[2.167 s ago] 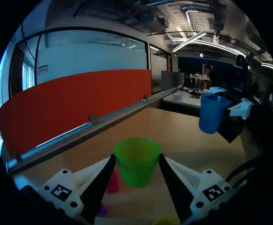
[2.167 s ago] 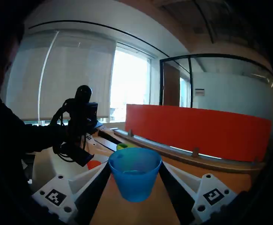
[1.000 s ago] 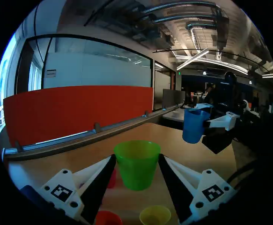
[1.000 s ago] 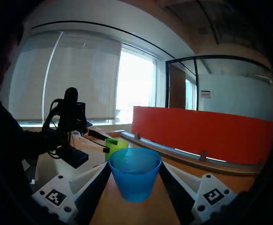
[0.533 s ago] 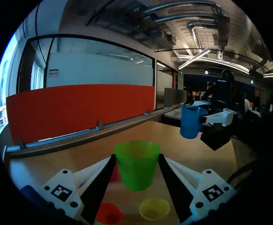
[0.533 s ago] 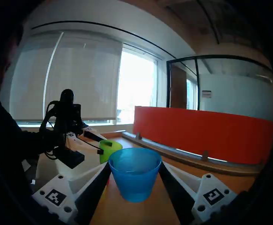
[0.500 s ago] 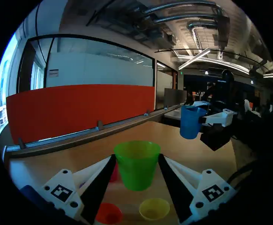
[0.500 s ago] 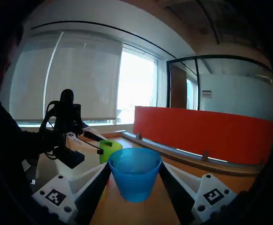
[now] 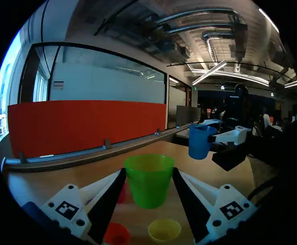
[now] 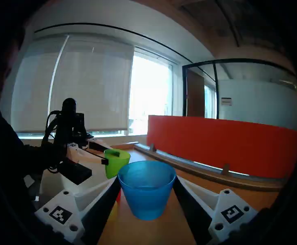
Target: Pour water
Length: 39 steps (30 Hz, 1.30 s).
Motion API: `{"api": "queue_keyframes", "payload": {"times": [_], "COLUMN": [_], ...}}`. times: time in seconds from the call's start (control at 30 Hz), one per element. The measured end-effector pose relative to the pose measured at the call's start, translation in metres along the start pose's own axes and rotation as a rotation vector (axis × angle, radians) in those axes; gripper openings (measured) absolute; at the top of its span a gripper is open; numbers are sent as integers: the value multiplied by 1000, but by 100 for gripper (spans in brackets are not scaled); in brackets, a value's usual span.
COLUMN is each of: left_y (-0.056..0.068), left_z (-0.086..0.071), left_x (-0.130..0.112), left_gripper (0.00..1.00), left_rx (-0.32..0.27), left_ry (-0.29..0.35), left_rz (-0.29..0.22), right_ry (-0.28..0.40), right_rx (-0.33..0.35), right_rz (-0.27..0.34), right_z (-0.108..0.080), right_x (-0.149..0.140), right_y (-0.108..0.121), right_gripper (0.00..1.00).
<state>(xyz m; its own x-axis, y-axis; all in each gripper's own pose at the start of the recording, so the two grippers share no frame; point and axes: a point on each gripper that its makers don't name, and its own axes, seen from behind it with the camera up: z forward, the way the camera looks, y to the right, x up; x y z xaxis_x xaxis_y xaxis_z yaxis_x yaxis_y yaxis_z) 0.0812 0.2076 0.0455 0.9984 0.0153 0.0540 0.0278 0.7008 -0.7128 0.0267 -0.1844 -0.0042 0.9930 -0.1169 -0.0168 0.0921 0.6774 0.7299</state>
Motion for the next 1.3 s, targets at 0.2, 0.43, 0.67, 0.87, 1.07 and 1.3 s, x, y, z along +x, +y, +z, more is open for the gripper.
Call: {"api": "queue_keyframes", "payload": {"times": [0.2, 0.43, 0.67, 0.87, 1.07, 1.3], "left_y": [3, 2, 11, 25, 30, 33], "left_z": [-2, -5, -9, -13, -15, -17], "left_x": [4, 8, 13, 18, 21, 23], "left_gripper": [82, 82, 82, 82, 82, 82], "left_rx": [-9, -17, -52, -93, -115, -130], "left_ry": [36, 59, 85, 109, 129, 138], "left_rz": [8, -3, 12, 44, 46, 44], "right_ry": [-1, -3, -3, -2, -2, -3], "right_rx": [3, 6, 9, 14, 17, 17], "right_rz": [-1, 0, 1, 1, 3, 2], "right_z": [3, 4, 5, 7, 8, 9], "right_x": [1, 0, 0, -2, -2, -1], "right_y": [-1, -3, -4, -6, -7, -7], "right_gripper": [91, 91, 91, 91, 91, 91]}}
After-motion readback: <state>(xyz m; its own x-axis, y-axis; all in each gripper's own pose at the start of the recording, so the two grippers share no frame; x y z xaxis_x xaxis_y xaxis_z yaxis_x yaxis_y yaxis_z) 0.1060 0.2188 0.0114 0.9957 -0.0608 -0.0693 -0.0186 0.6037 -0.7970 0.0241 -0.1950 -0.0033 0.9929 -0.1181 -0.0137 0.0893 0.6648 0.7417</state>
